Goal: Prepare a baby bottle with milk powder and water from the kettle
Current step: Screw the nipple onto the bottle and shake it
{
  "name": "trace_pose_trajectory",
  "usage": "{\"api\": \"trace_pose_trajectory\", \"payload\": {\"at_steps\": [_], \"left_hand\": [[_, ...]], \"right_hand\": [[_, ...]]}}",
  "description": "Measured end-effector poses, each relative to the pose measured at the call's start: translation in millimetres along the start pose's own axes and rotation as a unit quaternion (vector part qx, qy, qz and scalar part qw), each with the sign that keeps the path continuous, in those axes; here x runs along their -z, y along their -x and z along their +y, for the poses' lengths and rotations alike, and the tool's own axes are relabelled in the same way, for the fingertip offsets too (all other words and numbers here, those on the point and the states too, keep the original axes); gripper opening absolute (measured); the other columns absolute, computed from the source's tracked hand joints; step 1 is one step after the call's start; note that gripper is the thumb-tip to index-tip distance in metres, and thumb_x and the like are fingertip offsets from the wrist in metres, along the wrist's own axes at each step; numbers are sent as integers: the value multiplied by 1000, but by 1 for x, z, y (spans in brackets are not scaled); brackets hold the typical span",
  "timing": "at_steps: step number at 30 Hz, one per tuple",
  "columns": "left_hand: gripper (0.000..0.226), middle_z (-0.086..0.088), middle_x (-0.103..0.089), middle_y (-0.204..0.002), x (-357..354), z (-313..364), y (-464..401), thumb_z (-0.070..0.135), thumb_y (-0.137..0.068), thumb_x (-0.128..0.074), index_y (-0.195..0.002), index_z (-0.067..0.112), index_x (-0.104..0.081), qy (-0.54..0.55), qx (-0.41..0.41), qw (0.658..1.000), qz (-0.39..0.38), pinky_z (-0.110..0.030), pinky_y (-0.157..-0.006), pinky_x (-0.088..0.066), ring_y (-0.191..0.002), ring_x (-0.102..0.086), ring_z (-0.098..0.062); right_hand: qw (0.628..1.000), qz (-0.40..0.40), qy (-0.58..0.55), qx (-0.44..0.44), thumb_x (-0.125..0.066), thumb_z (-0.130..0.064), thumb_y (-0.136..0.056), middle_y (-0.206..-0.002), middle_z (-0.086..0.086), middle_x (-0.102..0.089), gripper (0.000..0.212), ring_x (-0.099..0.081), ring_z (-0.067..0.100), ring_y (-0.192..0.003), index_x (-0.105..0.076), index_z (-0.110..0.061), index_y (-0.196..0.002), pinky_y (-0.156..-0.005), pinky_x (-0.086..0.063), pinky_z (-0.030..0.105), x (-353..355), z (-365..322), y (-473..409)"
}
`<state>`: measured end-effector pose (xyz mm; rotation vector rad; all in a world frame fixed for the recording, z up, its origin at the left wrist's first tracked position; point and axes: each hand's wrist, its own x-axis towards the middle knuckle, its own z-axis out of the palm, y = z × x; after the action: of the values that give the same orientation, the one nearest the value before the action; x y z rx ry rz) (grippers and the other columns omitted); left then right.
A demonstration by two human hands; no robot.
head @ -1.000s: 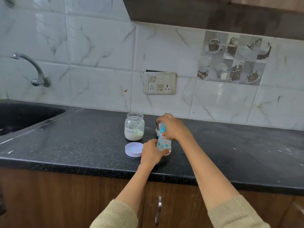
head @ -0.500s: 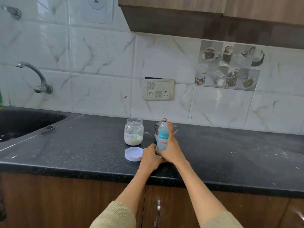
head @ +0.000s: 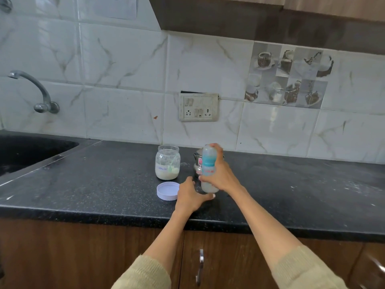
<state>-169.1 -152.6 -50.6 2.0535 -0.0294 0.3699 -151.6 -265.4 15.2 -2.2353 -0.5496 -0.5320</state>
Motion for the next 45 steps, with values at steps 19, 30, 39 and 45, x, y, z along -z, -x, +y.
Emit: {"api": "trace_pose_trajectory", "payload": {"at_steps": [19,30,39,45], "left_hand": [[99,-11,-50,-134,1,3,1,43,-53,-85,-131,6,-38,-23,-5,1000,-12,-33,-93,-42,-121,-49,-23],[93,-11,-53,-130,1,1,0,41,-53,-86,-127,6,-41,-25,-11,1000,-9,-30,-87,-42,-116,-52,-22],[95,-11,-51,-133,1,1,1,42,-53,-85,-129,7,-39,-22,-12,1000,-14,-31,-90,-42,-120,-50,-23],[96,-10,-52,-132,1,-1,0,43,-53,-85,-130,8,-39,-28,-14,999,-12,-31,-90,-43,-119,-51,-22]], "right_hand": [[999,11,-24,31,-78,-19,-69,-107,3,-54,91,-62,22,-90,-12,-49,-123,-85,-54,45,9,-1,-14],[996,58,-55,39,-80,-18,-69,-104,-4,-51,89,-62,9,-87,-14,-51,-119,-78,-55,30,5,10,-6],[993,73,-80,45,-84,-21,-63,-105,0,-55,92,-62,13,-87,-17,-58,-115,-77,-54,28,16,1,-18],[995,47,-64,55,-83,-22,-65,-104,-8,-53,90,-60,14,-93,-18,-59,-113,-85,-54,37,11,5,-11]]}}
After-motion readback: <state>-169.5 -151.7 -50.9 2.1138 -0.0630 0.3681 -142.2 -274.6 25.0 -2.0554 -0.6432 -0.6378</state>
